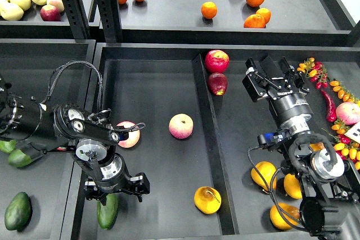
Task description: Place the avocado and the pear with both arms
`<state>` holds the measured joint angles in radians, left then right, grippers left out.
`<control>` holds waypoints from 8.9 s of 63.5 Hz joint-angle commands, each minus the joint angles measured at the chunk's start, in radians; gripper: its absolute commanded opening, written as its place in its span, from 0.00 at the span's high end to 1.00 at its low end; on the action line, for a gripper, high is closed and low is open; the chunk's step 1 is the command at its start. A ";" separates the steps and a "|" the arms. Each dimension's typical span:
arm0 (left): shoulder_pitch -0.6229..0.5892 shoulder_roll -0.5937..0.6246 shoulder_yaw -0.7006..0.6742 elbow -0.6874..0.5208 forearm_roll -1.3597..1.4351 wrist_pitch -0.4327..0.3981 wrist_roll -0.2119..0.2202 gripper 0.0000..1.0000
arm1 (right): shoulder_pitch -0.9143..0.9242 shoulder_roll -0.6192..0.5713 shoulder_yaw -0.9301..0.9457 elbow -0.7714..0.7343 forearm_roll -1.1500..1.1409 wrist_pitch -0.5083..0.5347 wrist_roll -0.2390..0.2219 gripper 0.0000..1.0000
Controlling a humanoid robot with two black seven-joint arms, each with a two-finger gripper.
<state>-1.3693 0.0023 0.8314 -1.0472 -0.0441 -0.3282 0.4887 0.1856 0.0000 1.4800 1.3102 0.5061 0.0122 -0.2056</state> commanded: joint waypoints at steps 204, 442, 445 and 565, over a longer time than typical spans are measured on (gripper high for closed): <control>0.073 -0.002 -0.028 0.139 -0.056 -0.160 0.000 0.74 | -0.006 0.000 -0.049 0.001 0.002 0.022 0.002 0.00; 0.262 0.653 -0.256 0.047 0.219 -0.160 0.000 0.39 | 0.058 0.000 -0.231 -0.014 -0.067 0.040 -0.032 0.00; 0.263 0.653 -0.256 0.047 0.230 -0.160 0.000 0.35 | 0.058 0.000 -0.231 -0.014 -0.069 0.040 -0.032 0.00; 0.289 0.815 -0.864 0.141 -0.091 -0.160 0.000 0.01 | -0.046 0.000 -0.257 -0.014 -0.087 0.042 -0.034 0.00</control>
<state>-1.0846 0.8504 0.0092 -0.9410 -0.0527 -0.4884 0.4887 0.1549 0.0000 1.2254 1.2952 0.4189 0.0552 -0.2378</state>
